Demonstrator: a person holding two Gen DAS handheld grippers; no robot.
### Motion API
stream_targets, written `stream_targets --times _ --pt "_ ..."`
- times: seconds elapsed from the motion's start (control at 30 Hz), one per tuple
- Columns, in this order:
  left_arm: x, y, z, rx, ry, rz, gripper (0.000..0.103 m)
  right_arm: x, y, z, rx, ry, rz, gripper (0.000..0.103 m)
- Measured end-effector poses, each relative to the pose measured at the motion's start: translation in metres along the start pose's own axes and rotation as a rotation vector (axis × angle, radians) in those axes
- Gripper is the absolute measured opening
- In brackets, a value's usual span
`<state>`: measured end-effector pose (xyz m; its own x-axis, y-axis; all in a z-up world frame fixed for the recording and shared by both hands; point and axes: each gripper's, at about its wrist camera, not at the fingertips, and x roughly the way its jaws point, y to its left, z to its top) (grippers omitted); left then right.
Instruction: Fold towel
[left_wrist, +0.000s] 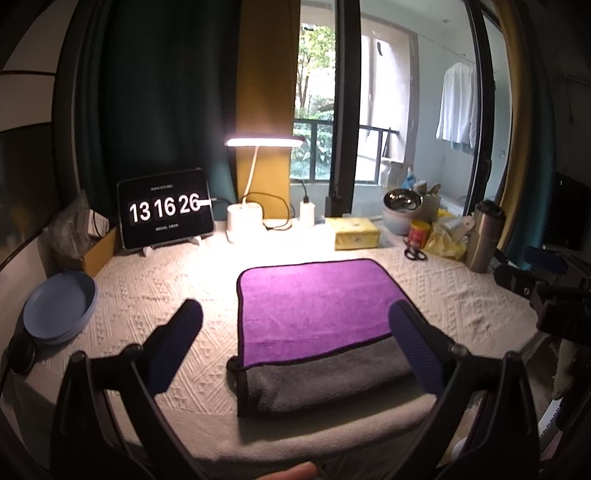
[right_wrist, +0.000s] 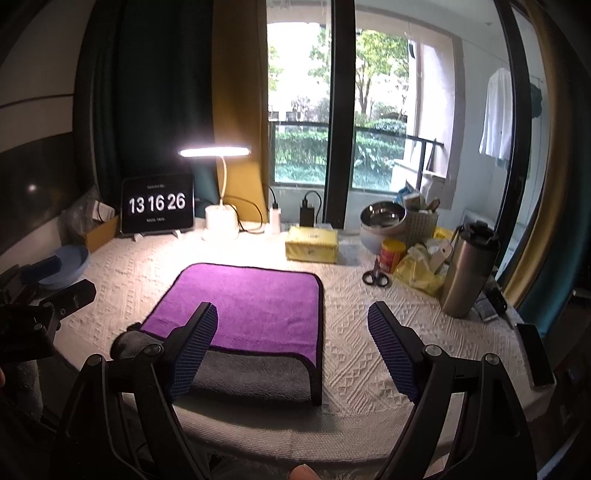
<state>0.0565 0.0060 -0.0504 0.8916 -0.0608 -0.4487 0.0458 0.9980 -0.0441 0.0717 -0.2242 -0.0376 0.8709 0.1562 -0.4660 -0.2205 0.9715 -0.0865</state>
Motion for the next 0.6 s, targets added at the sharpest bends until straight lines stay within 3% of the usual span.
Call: stream_targets --times 0.6 --pt "0.09 0.018 -0.026 0.021 0.156 0.046 0.101 0.082 -0.013 -0.023 0.005 0.128 -0.01 0.086"
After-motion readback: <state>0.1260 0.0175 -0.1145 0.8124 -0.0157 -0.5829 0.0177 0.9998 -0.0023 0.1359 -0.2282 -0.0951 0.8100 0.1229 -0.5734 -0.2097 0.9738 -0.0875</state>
